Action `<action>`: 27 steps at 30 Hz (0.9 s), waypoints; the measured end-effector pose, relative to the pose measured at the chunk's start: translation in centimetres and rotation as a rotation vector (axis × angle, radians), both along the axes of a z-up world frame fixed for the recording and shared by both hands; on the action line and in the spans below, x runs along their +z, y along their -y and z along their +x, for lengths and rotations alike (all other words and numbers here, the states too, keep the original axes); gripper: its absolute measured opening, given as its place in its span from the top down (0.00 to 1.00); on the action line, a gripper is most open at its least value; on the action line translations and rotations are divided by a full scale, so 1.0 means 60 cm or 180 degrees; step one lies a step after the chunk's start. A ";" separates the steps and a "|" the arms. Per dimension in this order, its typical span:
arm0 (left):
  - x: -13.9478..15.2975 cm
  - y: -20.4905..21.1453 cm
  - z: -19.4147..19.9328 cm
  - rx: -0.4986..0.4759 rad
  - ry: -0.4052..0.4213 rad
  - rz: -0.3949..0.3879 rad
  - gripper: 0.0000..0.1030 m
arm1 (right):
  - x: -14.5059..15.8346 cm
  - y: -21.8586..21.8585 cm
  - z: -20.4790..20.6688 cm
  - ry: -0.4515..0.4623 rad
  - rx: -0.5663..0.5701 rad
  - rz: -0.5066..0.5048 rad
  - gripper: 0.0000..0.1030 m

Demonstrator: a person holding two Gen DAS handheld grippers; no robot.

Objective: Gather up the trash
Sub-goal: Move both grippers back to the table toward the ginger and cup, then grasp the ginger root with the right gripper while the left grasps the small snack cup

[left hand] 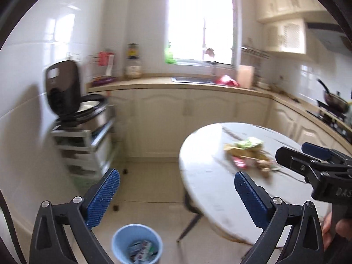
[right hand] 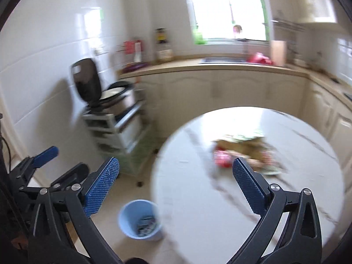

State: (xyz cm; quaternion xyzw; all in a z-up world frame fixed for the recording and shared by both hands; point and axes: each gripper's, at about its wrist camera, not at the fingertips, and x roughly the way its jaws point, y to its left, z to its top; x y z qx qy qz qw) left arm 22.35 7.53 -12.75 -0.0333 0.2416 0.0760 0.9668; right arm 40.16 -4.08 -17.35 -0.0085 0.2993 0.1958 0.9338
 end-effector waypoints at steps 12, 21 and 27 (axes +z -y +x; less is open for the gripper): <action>-0.034 0.066 0.268 -0.0341 -0.0619 0.0124 0.01 | -0.111 0.159 0.125 -0.0631 -0.0515 -0.0232 0.00; -0.084 0.082 0.368 -0.0298 -0.0874 0.0238 0.01 | -0.194 0.132 0.214 -0.1103 -0.0307 -0.0227 0.28; -0.116 0.096 0.451 -0.0327 -0.0970 0.0241 0.01 | -0.211 0.126 0.234 -0.1177 -0.0278 -0.0294 0.41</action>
